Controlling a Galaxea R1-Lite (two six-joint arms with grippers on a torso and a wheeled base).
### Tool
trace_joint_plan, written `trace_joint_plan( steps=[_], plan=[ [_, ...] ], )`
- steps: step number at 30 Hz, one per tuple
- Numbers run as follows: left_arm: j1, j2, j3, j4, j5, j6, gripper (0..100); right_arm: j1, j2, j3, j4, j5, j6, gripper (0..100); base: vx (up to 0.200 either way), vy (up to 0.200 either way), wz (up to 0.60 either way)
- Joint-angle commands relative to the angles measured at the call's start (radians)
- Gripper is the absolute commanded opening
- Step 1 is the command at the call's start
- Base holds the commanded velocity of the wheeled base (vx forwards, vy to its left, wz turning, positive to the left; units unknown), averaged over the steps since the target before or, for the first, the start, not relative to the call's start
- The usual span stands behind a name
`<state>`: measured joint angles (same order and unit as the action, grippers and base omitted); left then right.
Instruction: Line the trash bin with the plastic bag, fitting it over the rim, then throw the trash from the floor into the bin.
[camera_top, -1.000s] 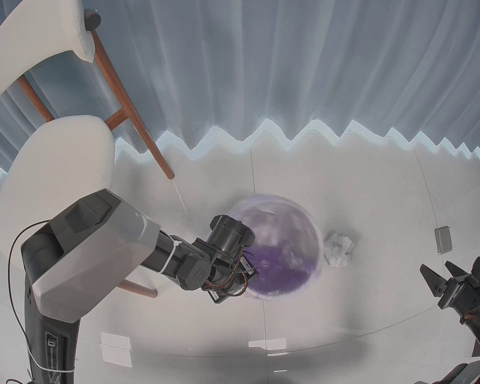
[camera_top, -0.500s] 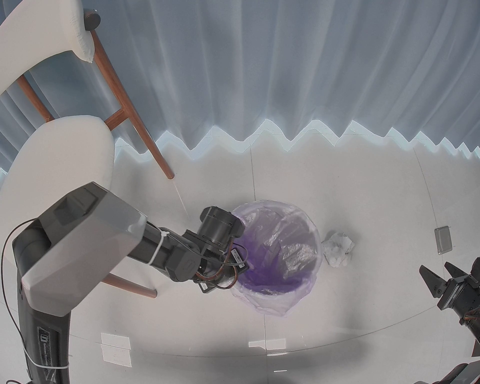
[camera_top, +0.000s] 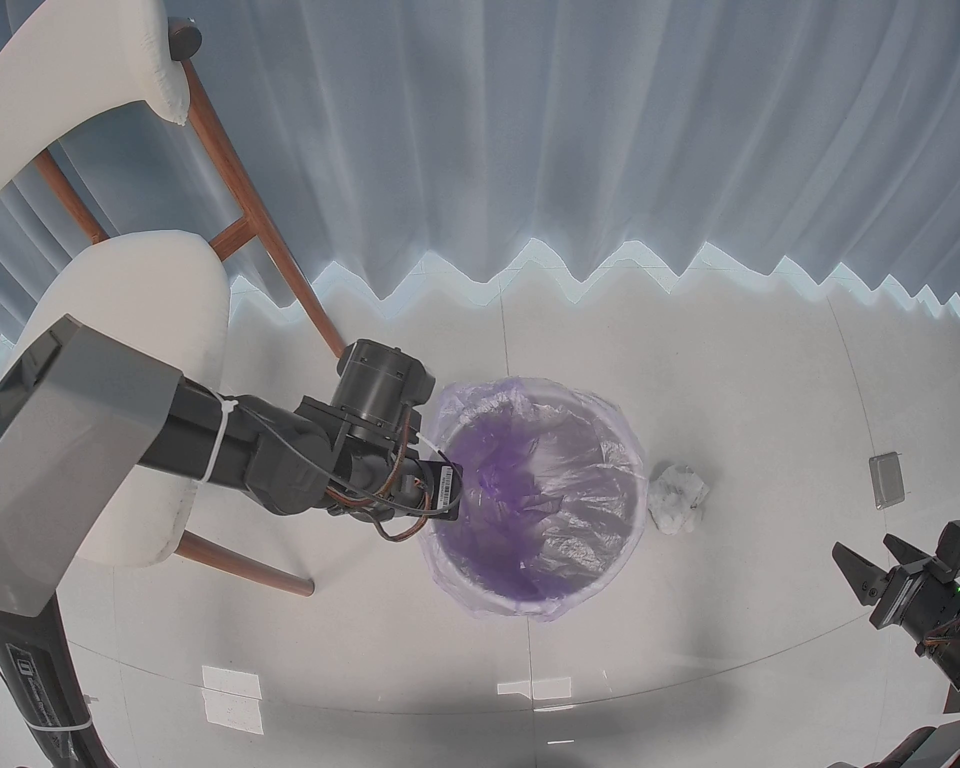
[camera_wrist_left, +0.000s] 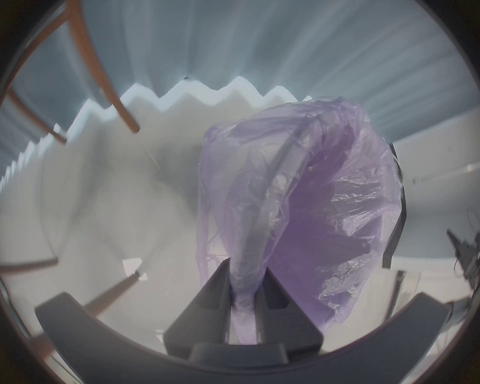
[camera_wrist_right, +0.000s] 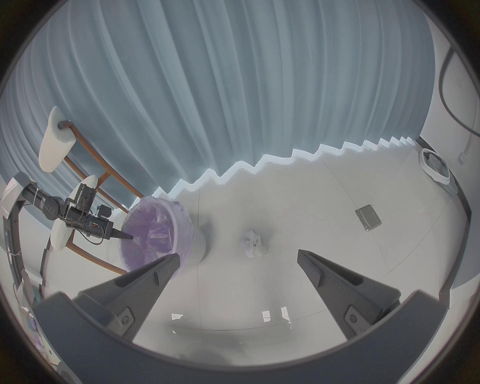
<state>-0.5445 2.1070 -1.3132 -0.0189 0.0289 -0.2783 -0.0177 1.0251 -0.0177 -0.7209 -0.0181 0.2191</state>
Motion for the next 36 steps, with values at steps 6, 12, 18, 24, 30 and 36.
trace_joint_plan(
  steps=[6,12,18,24,30,36],
  plan=[
    [0.046,-0.010,-0.012,-0.001,-0.066,0.286,0,0.022,-0.010,0.016,0.011,0.001,0.002,100,0.000,0.000,0.00],
    [0.074,0.074,-0.081,-0.001,-0.081,0.442,0,0.030,-0.023,0.016,0.018,0.001,0.005,100,0.000,0.000,0.00],
    [0.075,0.183,-0.139,-0.003,-0.076,0.545,0,0.035,-0.033,0.016,0.032,0.007,0.006,100,0.000,0.000,0.00],
    [0.086,0.289,-0.264,-0.015,-0.069,0.573,0,0.038,-0.033,0.016,0.035,0.007,0.005,100,0.000,0.000,0.00],
    [0.100,0.317,-0.307,-0.015,-0.067,0.579,100,0.036,-0.033,0.016,0.037,0.007,0.008,100,0.000,0.000,0.00],
    [0.106,0.265,-0.294,-0.013,-0.067,0.570,100,0.036,-0.033,0.016,0.061,0.007,0.009,100,0.000,0.000,0.00]
  ],
)
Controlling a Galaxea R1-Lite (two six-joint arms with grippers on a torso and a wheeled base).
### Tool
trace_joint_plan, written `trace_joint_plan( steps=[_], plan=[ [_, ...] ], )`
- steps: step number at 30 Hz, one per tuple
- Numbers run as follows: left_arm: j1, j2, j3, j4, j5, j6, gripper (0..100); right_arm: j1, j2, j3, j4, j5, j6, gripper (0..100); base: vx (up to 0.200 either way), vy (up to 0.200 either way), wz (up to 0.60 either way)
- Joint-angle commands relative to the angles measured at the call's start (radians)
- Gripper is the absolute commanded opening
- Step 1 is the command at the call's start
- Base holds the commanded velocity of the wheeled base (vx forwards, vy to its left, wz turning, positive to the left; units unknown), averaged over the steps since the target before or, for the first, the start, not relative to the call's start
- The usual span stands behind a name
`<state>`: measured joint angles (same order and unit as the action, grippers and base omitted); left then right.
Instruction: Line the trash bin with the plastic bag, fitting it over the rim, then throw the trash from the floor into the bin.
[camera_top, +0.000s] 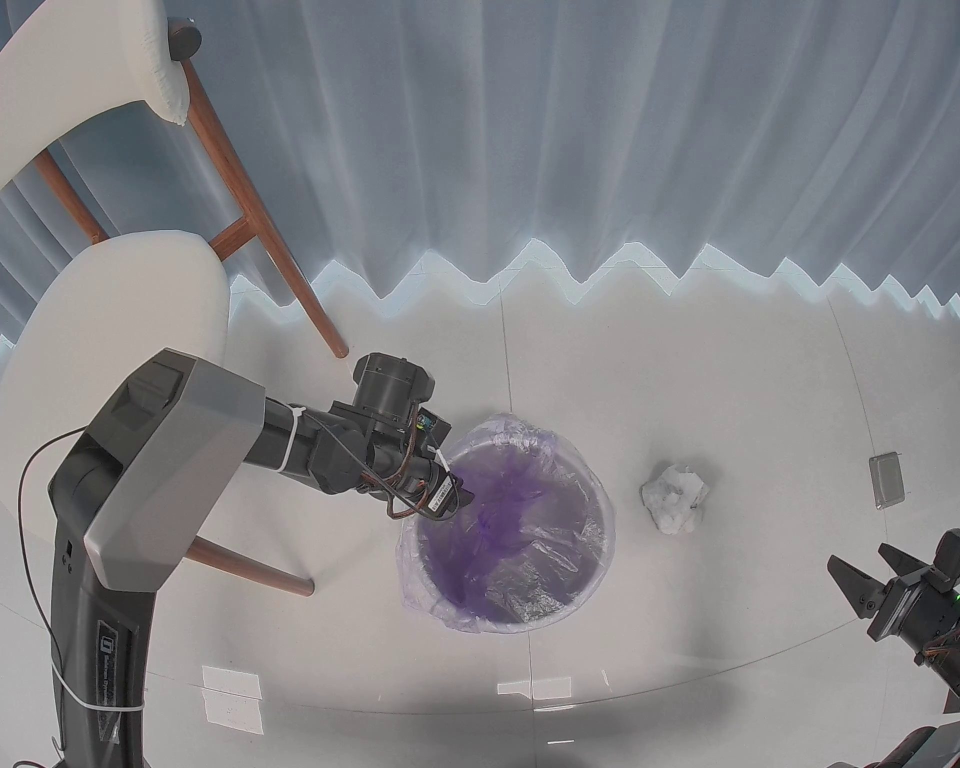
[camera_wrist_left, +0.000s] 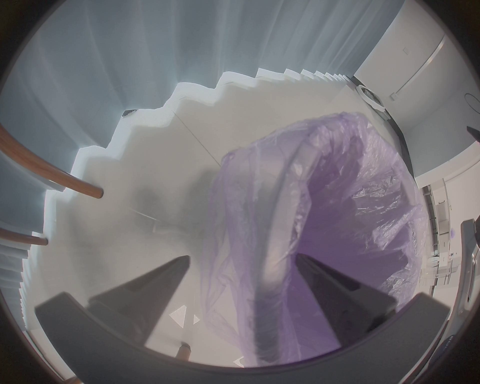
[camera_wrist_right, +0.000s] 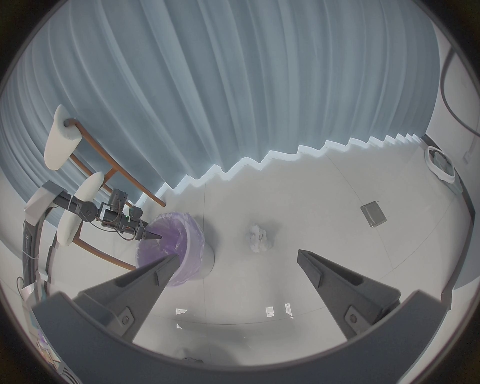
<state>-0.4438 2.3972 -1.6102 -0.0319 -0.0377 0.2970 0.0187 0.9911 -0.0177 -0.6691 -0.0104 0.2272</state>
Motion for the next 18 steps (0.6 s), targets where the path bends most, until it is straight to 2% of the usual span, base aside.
trace_joint_plan(
  steps=[1,3,9,12,14,18],
  plan=[
    [0.005,-0.033,0.004,0.001,-0.002,-0.006,100,0.000,0.001,0.016,0.011,0.000,0.001,100,0.000,0.000,0.00],
    [-0.003,-0.063,0.007,0.001,-0.008,-0.010,100,0.000,0.001,0.016,0.014,0.000,0.001,100,0.000,0.000,0.00],
    [-0.016,-0.343,0.118,0.010,-0.108,-0.035,100,-0.002,0.018,0.016,0.014,-0.003,0.003,100,0.000,0.000,0.00],
    [-0.016,-0.489,0.268,-0.002,-0.200,-0.056,100,0.000,0.026,-0.001,0.019,0.000,0.006,100,0.000,0.000,0.00],
    [-0.012,-0.613,0.397,-0.002,-0.223,-0.081,100,0.001,0.078,-0.038,0.025,0.006,0.023,100,0.000,0.000,0.00],
    [-0.007,-0.808,0.625,-0.025,-0.234,-0.141,100,0.001,0.225,-0.162,0.026,0.013,0.149,100,0.000,0.000,0.00]
  ],
)
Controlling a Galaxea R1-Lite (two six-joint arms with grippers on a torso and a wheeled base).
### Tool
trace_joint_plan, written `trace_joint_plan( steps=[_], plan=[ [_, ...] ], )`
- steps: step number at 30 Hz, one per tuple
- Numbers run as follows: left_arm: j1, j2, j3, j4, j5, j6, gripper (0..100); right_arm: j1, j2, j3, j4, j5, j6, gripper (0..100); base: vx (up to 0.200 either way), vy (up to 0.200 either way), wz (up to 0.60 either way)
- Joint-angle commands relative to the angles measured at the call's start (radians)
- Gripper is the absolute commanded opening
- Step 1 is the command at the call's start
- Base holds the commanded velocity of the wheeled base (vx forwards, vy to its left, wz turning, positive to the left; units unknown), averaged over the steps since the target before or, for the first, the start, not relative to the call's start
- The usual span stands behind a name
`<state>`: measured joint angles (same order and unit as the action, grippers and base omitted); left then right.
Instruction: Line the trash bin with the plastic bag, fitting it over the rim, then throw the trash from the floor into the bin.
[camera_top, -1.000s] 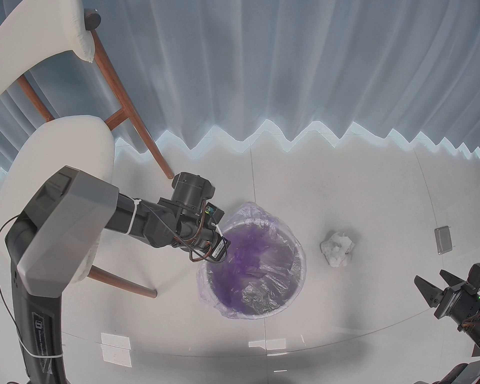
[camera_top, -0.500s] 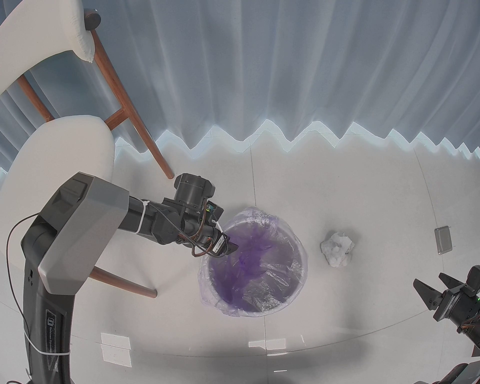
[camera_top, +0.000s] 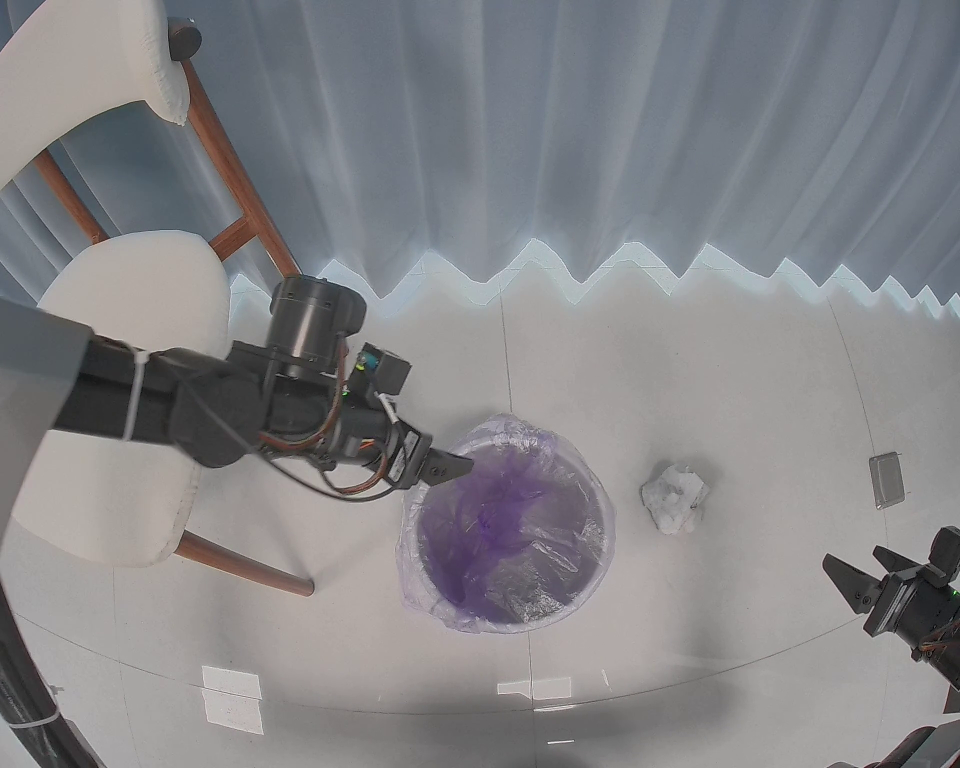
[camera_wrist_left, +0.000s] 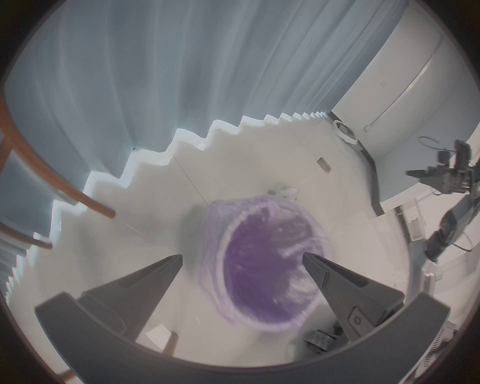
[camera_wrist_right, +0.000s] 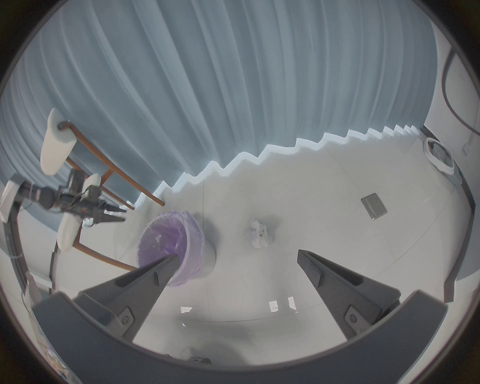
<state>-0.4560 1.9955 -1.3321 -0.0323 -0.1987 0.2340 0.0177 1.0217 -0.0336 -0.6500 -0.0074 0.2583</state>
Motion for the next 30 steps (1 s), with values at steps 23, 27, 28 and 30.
trace_joint_plan(
  steps=[23,27,28,30],
  plan=[
    [0.204,-0.954,0.895,-0.676,0.194,-0.361,100,0.053,1.060,-0.223,-0.559,0.218,0.018,100,0.000,0.000,0.00],
    [0.290,-1.031,0.919,-0.652,0.194,-0.360,100,0.054,1.210,-0.224,-0.735,0.242,-0.080,100,0.000,0.000,0.00],
    [0.290,-1.031,0.919,-0.652,0.194,-0.360,100,0.054,1.210,-0.224,-0.735,0.242,-0.080,100,0.000,0.000,0.00],
    [0.296,-1.103,0.947,-0.597,0.196,-0.357,100,0.054,1.287,-0.230,-0.790,0.251,-0.136,100,0.000,0.000,0.00]
  ],
)
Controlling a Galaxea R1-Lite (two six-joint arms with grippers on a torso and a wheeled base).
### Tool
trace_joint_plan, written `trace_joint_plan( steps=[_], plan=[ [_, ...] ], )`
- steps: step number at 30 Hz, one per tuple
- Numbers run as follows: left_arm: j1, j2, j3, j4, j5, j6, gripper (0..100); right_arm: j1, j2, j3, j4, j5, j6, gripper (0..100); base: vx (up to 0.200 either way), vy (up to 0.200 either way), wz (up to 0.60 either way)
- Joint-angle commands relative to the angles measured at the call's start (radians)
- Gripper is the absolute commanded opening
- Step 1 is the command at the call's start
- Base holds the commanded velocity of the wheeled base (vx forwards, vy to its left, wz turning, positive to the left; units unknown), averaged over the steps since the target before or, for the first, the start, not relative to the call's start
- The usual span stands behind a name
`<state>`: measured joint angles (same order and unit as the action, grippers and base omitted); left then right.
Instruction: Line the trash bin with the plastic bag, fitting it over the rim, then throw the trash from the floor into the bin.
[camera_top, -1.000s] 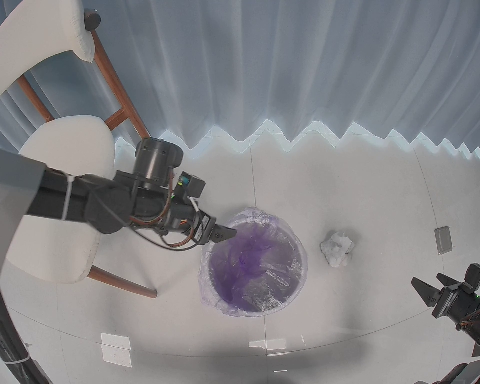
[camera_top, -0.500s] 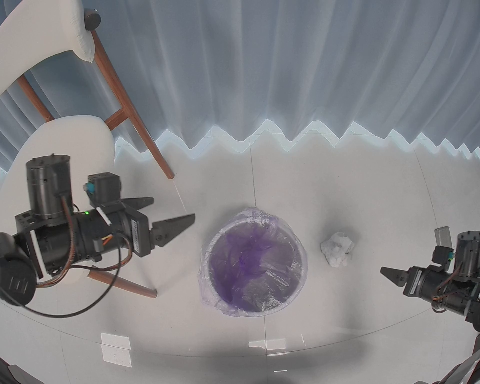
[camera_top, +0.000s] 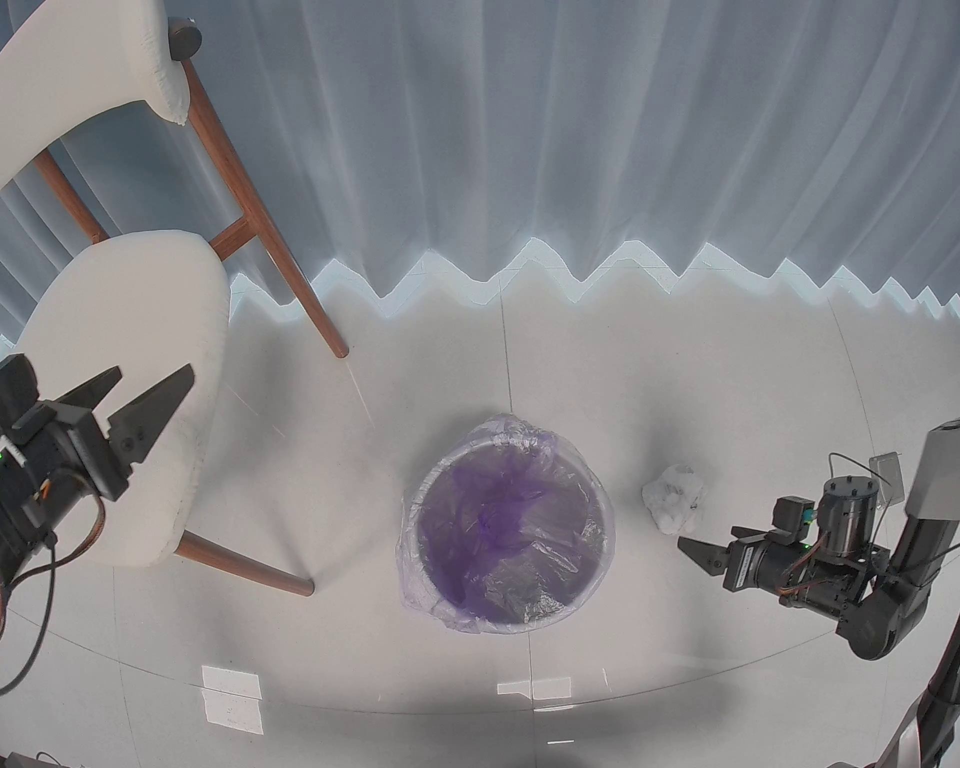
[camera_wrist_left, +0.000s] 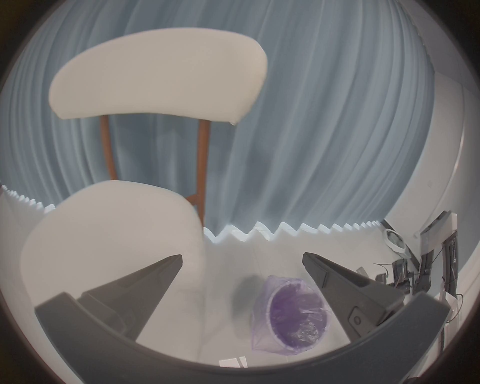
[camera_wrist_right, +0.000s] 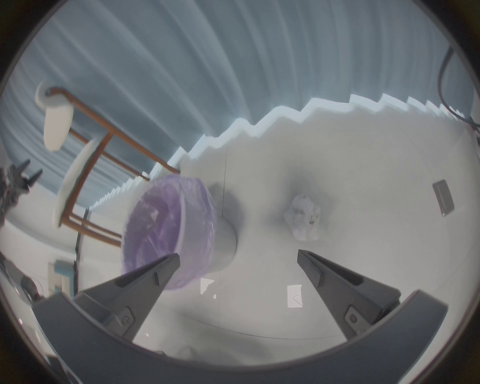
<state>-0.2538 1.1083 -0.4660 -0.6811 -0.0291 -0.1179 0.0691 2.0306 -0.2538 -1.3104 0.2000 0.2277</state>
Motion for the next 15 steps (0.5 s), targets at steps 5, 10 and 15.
trace_joint_plan(
  steps=[5,10,15],
  plan=[
    [0.094,-0.337,0.093,0.207,0.025,-0.005,100,0.006,0.332,-0.035,-0.138,0.044,-0.163,100,0.000,0.000,0.00],
    [0.087,-0.443,0.101,0.396,0.011,-0.005,100,0.015,0.370,-0.093,-0.139,0.056,-0.199,100,0.000,0.000,0.00],
    [0.073,-0.479,0.104,0.469,0.012,-0.003,100,0.044,0.402,-0.174,-0.138,0.059,-0.199,100,0.000,0.000,0.00]
  ],
)
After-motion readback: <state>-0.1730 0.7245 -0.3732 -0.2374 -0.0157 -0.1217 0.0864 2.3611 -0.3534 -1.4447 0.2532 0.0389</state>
